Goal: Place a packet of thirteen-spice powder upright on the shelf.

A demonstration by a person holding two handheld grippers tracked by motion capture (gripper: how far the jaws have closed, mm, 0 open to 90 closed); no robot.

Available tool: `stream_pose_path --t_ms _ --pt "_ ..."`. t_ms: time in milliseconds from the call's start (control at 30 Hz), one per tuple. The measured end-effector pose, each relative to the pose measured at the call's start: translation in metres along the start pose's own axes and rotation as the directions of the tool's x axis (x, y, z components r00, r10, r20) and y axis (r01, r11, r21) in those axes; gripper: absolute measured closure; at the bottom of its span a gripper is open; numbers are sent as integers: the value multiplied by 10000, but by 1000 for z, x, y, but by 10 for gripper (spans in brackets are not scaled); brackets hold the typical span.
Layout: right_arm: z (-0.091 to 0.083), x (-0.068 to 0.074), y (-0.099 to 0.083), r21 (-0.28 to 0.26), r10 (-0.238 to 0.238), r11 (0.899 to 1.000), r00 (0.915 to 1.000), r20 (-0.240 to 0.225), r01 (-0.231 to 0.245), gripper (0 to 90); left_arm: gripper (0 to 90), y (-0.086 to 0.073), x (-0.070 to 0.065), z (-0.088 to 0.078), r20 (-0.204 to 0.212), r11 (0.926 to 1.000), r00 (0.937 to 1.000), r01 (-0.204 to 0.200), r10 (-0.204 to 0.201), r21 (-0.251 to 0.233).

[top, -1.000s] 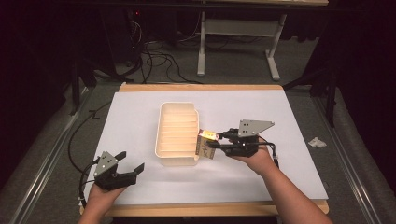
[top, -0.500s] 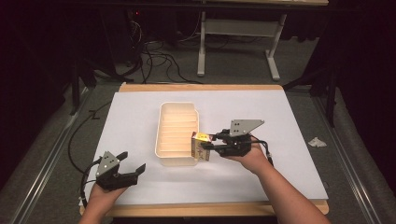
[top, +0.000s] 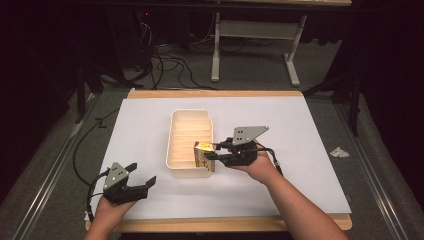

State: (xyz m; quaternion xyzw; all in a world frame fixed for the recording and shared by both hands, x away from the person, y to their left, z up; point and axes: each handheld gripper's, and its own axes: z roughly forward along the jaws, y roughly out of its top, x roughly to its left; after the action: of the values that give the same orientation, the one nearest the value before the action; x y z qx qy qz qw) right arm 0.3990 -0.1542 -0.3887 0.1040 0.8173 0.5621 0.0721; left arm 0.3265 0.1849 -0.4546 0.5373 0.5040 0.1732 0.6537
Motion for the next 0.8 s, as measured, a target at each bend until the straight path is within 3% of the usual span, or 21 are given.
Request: stream_pose_path --t_ms 800 --pt "27 5 7 166 -203 9997 9998 -76 204 687 161 -4 -1 1 157 9993 9998 -160 155 347"
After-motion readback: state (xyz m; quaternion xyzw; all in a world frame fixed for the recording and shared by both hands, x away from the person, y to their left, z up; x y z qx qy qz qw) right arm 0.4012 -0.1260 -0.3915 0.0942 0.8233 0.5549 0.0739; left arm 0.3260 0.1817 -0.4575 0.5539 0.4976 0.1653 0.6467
